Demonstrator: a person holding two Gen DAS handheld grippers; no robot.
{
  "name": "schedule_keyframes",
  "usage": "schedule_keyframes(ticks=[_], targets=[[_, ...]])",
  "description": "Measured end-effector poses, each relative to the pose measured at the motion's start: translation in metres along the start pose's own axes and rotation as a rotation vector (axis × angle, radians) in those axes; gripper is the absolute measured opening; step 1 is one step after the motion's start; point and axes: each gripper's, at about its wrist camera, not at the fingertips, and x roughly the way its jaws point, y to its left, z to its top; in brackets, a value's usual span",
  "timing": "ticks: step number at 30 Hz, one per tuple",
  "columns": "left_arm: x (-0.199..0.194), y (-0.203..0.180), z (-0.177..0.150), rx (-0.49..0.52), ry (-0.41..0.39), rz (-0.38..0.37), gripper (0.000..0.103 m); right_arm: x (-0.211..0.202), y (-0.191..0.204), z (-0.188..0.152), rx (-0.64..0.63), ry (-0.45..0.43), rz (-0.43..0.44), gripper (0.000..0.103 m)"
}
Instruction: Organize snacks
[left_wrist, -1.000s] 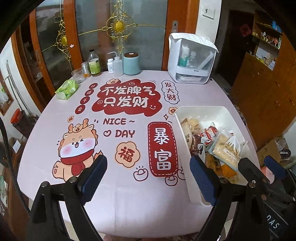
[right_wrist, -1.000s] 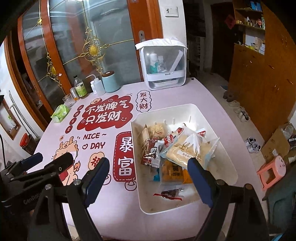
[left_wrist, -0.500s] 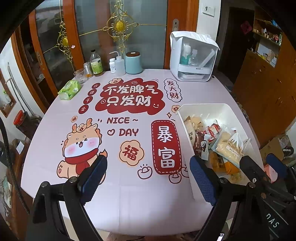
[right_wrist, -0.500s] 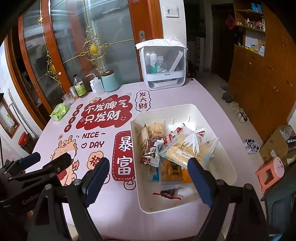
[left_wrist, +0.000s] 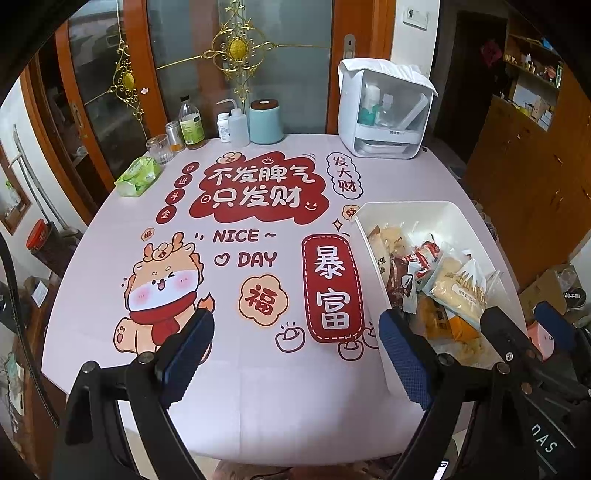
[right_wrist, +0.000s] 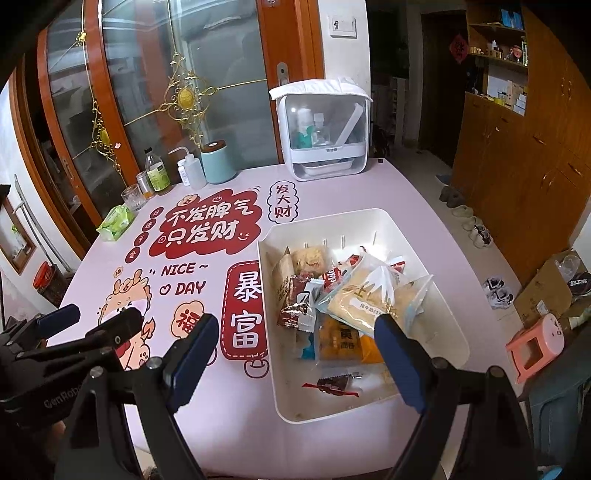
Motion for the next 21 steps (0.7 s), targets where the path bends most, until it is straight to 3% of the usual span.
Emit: schedule_keyframes(ticks=[21], targets=[[0.004,0.0007,-0.0031,0.022,0.018,0.001,0.09,0.0004,-0.0024,-0.0005,0.003,-0.001,-0.008,0.087]])
